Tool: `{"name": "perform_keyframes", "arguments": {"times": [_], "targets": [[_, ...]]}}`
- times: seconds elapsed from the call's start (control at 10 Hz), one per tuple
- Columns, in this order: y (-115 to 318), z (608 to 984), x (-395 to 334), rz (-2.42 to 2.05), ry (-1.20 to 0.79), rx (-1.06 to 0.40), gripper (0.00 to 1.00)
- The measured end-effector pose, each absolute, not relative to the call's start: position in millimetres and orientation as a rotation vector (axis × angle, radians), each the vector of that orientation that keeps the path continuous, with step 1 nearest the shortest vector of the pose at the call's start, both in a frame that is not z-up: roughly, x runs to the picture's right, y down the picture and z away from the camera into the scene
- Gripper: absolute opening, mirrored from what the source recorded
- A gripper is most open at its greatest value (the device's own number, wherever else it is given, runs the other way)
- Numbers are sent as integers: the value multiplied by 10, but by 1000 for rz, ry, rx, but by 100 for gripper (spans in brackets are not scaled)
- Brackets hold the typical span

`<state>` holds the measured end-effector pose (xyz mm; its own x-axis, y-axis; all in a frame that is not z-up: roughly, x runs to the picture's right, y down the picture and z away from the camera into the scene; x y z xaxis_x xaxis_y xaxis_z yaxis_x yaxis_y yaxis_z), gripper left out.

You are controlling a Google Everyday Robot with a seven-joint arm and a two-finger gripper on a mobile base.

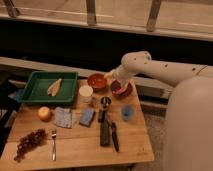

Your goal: Place pepper in purple bowl

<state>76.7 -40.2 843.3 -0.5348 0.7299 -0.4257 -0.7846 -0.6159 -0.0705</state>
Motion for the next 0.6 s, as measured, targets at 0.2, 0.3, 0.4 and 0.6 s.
{"name": "perform_keyframes", "arguments": {"times": [0.2, 0.3, 0.4, 0.6], "targets": [[-377, 8582, 783, 2202, 186, -558, 80], [-359, 8639, 796, 2211, 193, -566, 80], [-341, 8696, 806, 2222, 193, -575, 80], [-325, 8733, 804, 2225, 192, -568, 80]]}}
